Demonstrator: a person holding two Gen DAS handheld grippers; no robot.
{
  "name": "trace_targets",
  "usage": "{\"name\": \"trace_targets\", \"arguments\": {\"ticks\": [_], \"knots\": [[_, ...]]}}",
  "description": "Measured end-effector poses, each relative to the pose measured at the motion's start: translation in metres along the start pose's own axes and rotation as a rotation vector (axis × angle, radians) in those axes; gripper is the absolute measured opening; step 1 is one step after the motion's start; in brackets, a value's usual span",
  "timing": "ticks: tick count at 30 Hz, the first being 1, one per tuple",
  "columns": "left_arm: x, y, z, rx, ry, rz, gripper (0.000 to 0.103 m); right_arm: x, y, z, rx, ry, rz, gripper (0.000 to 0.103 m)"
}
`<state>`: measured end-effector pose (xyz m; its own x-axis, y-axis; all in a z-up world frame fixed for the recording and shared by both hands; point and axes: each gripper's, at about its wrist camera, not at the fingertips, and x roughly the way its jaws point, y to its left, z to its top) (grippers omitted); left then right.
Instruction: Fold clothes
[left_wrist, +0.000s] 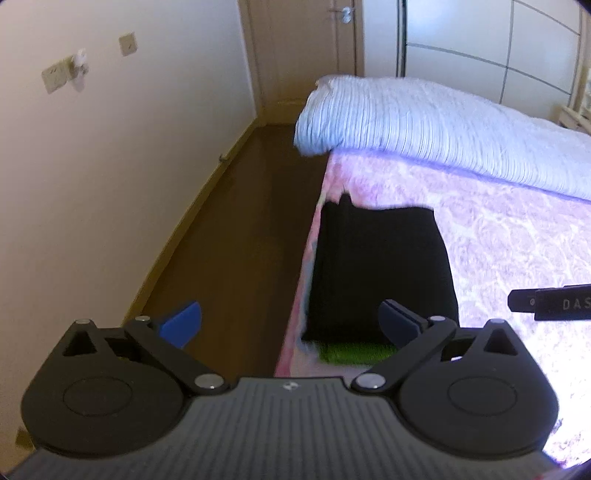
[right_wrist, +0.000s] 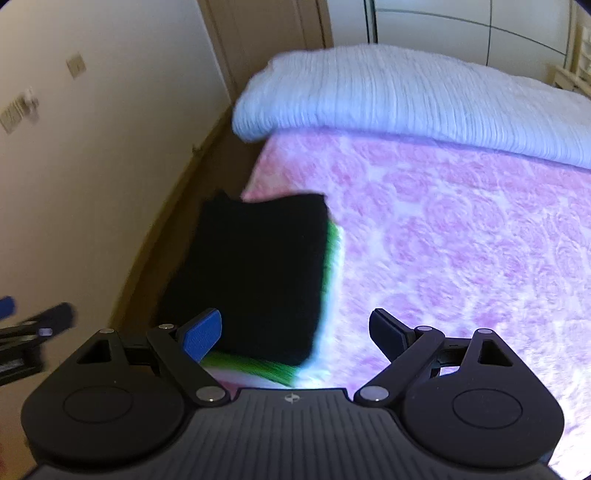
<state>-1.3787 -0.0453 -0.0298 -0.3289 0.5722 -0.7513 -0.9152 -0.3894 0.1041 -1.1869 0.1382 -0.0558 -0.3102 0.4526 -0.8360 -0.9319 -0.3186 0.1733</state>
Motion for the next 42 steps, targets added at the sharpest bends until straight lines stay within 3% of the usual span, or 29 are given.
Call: {"name": "trace_targets", "arguments": {"ticks": [6, 10, 17, 23, 42], "knots": [[-0.001, -0.023, -0.025, 0.004, 0.067, 0.034, 0.102, 0.027, -0.048, -0.014, -0.008, 0.101, -0.074, 0.090], [-0.002, -0.031, -0.043, -0.004, 0.097, 0.059, 0.102, 0.025, -0.061, -0.025, 0.010, 0.131, -0.052, 0.090], [-0.033, -0.031, -0.057, -0.010, 0.020, 0.088, 0.102, -0.015, -0.035, -0.045, -0.107, 0.036, -0.044, 0.090], [-0.054, -0.019, -0.050, -0.039, -0.023, 0.041, 0.102, -0.035, -0.018, -0.042, -0.110, -0.012, -0.005, 0.090], [-0.033, 0.027, -0.033, 0.006, 0.033, -0.059, 0.102, -0.033, 0.028, -0.044, -0.034, -0.005, -0.048, 0.090]]}}
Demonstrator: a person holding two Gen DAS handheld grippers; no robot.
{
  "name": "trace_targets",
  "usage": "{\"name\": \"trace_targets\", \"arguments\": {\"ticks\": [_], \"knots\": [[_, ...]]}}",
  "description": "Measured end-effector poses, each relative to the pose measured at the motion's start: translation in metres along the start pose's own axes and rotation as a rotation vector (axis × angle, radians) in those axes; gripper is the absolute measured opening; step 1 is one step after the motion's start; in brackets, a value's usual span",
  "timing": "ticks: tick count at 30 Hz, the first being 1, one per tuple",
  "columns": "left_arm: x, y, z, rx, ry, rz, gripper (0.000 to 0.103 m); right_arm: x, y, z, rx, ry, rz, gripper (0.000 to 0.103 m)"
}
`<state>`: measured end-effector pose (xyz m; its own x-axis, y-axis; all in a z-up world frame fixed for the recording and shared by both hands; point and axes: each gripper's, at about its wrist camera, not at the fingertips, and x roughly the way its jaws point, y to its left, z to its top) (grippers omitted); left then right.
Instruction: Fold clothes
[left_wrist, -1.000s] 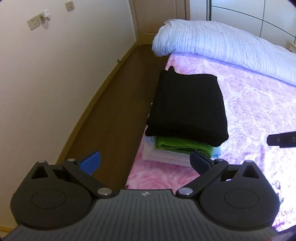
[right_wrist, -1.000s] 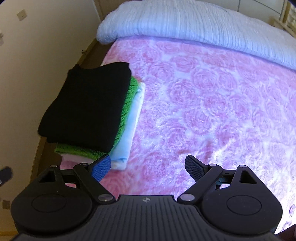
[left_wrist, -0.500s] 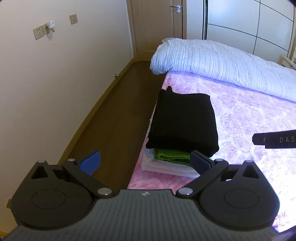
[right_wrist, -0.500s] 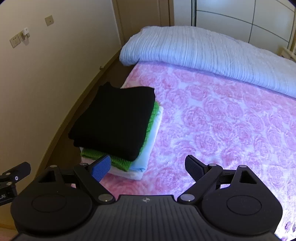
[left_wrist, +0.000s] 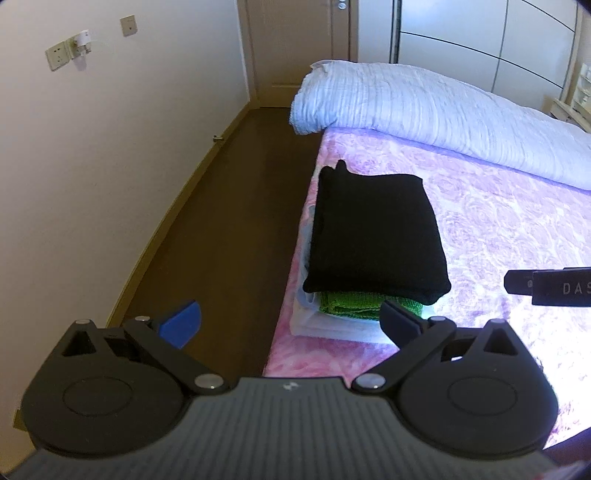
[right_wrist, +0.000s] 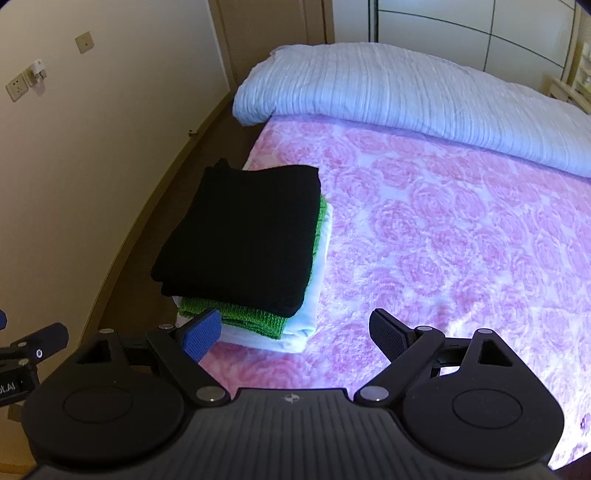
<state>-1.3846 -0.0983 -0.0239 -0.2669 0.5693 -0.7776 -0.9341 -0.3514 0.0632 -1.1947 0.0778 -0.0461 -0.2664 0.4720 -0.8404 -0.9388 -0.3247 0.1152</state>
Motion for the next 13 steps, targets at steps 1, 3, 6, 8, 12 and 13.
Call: {"name": "trace_targets", "arguments": {"ticks": [1, 3, 6, 8, 12, 13], "knots": [[0.001, 0.002, 0.001, 0.004, 0.001, -0.006, 0.102, 0.000, 0.000, -0.001, 0.006, 0.000, -0.006, 0.090], [0.003, 0.001, 0.003, 0.010, -0.007, -0.019, 0.102, -0.001, 0.000, -0.001, 0.018, -0.002, -0.016, 0.090], [0.005, -0.001, 0.006, 0.024, -0.026, -0.039, 0.102, -0.004, 0.000, -0.003, 0.036, -0.005, -0.030, 0.090], [0.005, -0.003, 0.009, 0.037, -0.039, -0.048, 0.102, -0.005, 0.000, -0.004, 0.047, -0.006, -0.038, 0.090], [0.007, -0.008, 0.015, 0.057, -0.049, -0.067, 0.102, -0.008, -0.001, -0.006, 0.068, -0.010, -0.048, 0.090], [0.008, -0.008, 0.017, 0.060, -0.049, -0.071, 0.102, -0.008, -0.001, -0.006, 0.071, -0.010, -0.051, 0.090]]}}
